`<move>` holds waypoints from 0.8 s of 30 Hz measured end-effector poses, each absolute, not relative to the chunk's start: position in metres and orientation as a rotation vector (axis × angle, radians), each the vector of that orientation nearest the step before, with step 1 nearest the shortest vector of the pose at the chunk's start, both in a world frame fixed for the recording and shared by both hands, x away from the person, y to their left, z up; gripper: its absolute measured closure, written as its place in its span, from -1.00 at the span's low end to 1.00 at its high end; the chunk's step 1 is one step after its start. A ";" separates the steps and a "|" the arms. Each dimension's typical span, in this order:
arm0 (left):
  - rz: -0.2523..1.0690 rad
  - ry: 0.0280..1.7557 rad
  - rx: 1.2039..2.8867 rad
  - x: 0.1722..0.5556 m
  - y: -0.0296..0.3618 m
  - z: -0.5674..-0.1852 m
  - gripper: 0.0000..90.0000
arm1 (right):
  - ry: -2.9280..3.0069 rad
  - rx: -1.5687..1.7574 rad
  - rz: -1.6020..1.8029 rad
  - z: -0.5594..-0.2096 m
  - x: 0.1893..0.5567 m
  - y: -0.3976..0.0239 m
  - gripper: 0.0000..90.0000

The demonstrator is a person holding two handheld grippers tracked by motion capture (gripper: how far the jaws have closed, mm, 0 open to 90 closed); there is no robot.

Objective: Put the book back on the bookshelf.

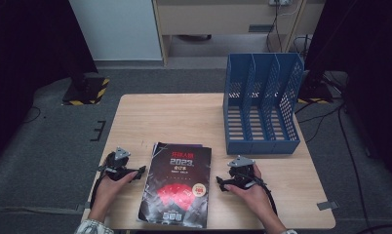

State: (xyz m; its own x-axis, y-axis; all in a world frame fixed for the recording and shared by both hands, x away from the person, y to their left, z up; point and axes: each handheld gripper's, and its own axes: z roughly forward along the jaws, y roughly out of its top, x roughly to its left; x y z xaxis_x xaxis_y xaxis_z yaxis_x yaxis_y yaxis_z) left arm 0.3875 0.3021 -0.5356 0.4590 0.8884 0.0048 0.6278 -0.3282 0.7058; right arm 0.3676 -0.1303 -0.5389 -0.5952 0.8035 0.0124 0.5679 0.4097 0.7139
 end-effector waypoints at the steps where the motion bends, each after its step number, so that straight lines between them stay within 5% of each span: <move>1: 0.531 1.259 2.079 0.387 0.302 -0.534 -0.85 | 2.335 1.189 0.991 -0.539 0.368 -0.130 -0.87; 12: 0.585 1.247 1.919 0.363 0.310 -0.494 -0.34 | 2.327 1.206 1.046 -0.524 0.363 -0.133 -0.42; 24: 0.502 1.149 1.933 0.338 0.276 -0.477 0.25 | 2.309 1.098 1.266 -0.497 0.350 -0.134 0.42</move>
State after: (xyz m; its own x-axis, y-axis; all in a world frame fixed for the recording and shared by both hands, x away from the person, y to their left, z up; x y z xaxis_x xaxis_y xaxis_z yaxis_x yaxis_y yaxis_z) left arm 0.3384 0.2761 -0.4775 0.5061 0.8600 -0.0654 0.5364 -0.2544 0.8047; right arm 0.3498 -0.1339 -0.4970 -0.6686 0.7362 0.1046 0.4840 0.3240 0.8128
